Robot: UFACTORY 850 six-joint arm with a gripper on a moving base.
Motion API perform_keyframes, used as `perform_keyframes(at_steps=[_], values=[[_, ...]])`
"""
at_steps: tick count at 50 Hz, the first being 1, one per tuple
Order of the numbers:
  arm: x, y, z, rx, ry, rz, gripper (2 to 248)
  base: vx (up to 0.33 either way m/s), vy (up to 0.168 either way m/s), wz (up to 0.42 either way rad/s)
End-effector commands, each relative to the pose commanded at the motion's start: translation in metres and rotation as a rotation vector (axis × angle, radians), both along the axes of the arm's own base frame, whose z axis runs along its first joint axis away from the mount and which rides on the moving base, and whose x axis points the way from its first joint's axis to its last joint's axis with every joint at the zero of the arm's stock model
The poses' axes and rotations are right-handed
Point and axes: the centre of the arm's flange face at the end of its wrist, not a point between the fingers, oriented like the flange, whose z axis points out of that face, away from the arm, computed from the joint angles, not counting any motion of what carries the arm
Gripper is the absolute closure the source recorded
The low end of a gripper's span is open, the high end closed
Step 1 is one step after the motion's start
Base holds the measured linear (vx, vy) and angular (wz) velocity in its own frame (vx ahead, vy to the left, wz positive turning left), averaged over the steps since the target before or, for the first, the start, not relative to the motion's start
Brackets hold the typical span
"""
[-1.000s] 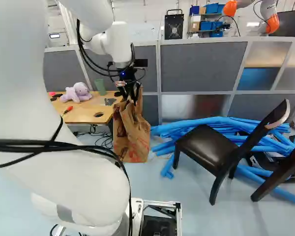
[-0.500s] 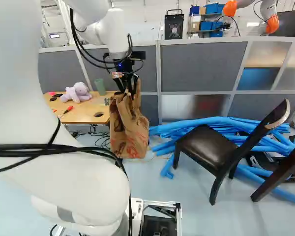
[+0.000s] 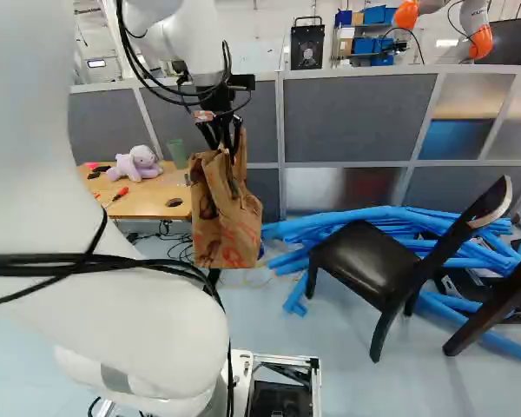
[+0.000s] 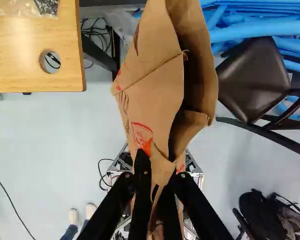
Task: Pick up the bag on the ground and place it on the table
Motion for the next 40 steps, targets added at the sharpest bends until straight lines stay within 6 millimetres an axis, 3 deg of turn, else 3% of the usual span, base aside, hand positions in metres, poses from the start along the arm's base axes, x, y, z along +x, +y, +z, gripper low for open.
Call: perform_keyframes(at_steps=[40], values=[[0.012,0.000,0.058,0.000,-0.037,-0.001,225,0.000,0.000,0.000]])
